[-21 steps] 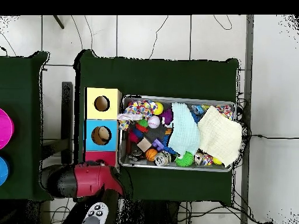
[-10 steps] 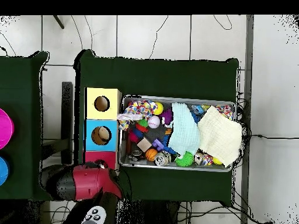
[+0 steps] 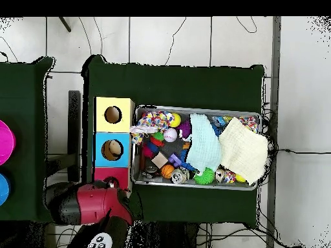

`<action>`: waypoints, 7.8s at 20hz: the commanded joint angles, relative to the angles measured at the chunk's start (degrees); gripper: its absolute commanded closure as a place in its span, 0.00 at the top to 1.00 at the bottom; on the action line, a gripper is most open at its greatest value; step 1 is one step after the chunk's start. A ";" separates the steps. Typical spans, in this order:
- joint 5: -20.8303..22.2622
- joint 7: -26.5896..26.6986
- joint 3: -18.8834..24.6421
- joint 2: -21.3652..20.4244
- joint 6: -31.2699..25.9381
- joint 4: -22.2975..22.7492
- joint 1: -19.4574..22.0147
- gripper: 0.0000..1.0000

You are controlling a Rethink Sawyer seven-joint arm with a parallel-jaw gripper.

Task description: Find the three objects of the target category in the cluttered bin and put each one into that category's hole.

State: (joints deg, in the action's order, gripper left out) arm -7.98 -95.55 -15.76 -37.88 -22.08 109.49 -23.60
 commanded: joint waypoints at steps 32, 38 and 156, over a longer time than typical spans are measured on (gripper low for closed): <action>6.86 -5.82 -1.41 1.62 -8.43 -9.88 1.14 1.00; 7.72 -6.25 -1.12 1.54 -7.73 -9.61 1.23 0.00; 0.96 -8.99 -9.76 20.51 2.00 -28.97 10.34 0.00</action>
State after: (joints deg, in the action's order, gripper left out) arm -4.33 -95.55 -34.96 -17.99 -13.67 82.81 -15.16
